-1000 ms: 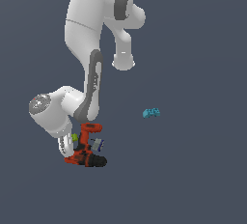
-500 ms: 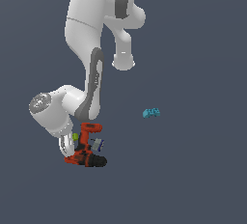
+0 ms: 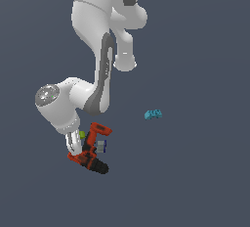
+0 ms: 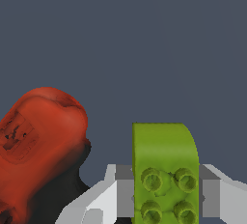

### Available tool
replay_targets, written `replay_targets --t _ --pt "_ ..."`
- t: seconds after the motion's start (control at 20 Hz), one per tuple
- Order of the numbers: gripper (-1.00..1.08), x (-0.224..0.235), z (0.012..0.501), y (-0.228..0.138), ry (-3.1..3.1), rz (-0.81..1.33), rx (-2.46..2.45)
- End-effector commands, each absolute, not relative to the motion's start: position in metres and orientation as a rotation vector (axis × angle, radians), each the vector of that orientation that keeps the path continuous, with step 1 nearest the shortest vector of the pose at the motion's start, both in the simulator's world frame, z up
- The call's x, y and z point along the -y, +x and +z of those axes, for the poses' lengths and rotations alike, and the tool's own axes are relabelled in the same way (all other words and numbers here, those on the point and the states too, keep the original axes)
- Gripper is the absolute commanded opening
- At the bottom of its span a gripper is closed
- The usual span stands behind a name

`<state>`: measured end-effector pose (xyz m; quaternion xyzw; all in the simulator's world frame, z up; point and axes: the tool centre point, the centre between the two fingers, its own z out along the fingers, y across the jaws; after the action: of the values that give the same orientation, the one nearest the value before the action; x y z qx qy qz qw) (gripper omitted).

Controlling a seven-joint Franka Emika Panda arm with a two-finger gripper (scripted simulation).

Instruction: Pick up a designated object from a clutter of objects.

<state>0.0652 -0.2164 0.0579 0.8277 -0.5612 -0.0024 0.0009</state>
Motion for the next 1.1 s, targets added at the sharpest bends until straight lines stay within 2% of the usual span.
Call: replay_targets --t 0.0,1.05 --pt "-1.00 0.197 0.079 0.068 2.606 0.001 1.759" --pt "-1.00 0.017 0.276 0.068 2.601 0.003 1.760"
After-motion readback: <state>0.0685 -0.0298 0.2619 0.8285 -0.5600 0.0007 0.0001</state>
